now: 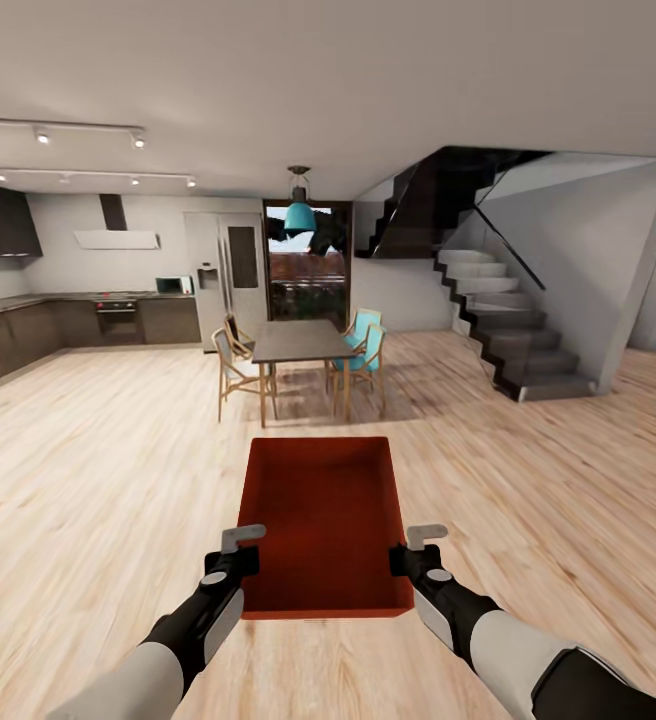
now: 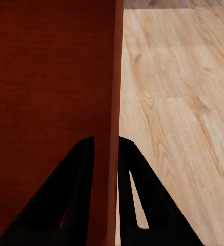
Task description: Move the two storage containers from the living room to the garage. In the garage, place one container on the floor and stack the other container on top of it (either order is fine).
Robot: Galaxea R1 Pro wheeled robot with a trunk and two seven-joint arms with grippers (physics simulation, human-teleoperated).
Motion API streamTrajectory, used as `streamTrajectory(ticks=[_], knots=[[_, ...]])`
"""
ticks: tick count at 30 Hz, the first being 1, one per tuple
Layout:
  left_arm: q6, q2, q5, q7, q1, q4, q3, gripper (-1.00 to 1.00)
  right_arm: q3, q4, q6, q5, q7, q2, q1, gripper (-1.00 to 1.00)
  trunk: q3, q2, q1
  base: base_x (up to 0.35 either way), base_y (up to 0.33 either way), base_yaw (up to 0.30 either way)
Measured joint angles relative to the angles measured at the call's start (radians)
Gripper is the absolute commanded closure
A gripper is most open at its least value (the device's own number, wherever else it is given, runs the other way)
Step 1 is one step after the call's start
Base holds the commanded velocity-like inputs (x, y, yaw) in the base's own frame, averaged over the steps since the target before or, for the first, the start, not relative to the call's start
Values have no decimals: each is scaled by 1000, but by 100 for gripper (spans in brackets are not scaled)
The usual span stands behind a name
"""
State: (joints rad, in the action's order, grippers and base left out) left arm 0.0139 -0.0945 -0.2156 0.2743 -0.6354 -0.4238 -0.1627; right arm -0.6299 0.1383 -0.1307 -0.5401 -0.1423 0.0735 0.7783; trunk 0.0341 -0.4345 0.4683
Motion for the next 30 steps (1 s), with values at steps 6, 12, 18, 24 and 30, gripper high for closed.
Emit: streamTrajectory(ticks=[6,12,18,24,30], knots=[[0,0,1,1,0,-2,-1,100,1,0,-3,0,1,0,0,100,0,0,0,322,0,0],[0,0,1,1,0,-3,-1,100,1,0,-4,-1,1,0,0,100,0,0,0,322,0,-13],[0,0,0,1,0,-2,-1,100,1,0,-3,-1,0,0,0,100,0,0,0,322,0,-183],[0,0,-1,2,0,-2,-2,100,1,0,-3,0,0,0,0,100,0,0,0,322,0,-236],[2,0,-3,4,0,-4,-4,100,3,0,-3,1,1,-1,0,100,0,0,0,322,0,-241]])
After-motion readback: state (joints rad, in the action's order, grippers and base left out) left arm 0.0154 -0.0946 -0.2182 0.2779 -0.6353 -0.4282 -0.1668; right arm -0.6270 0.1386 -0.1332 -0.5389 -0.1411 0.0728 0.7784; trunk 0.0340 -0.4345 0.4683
